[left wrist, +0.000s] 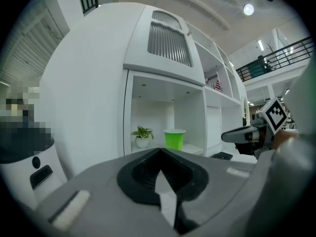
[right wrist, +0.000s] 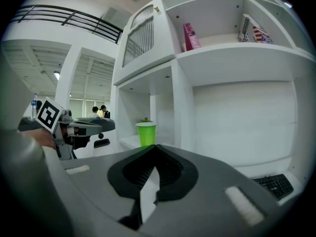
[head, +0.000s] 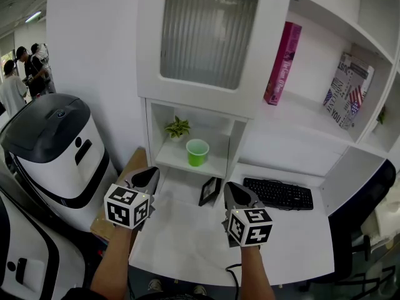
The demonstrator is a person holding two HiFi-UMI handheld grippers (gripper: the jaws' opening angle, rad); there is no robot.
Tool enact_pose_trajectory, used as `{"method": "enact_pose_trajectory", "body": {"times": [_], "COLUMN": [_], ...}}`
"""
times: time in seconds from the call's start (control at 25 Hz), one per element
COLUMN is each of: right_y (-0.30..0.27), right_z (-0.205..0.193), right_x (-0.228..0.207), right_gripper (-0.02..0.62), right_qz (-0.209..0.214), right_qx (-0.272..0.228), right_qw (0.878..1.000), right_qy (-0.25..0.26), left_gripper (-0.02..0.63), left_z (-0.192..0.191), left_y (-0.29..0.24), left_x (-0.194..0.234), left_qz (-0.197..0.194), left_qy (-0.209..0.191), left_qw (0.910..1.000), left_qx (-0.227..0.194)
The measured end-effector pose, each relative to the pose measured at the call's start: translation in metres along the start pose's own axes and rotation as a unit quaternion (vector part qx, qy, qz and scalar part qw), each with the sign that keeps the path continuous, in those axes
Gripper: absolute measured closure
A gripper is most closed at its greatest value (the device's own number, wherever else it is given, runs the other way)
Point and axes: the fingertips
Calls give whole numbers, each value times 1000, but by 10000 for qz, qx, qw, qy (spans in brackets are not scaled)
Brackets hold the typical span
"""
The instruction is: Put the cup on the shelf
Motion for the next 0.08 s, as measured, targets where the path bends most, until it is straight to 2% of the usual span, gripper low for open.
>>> {"method": "enact_pose_trajectory", "body": {"times": [0.08], "right_y": [0], "right_z": [0], "right_x": [1], "right_gripper": [571], "right_qz": [7], "right_qx": [1], "right_qw": [10000], "right_qy": [-7], "left_gripper": [606], "left_z": [0], "left_y": [0], "left_x": [-1], "left_qz": [-10], "left_qy": [3], "left_qw": [10000], "left_qx": [3]}}
Point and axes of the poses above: the fingertips, and each gripper's own axes: y backward along the fingers, x to its left, z out of its top, and after that the axes turned 9 degrees about -z, right-handed
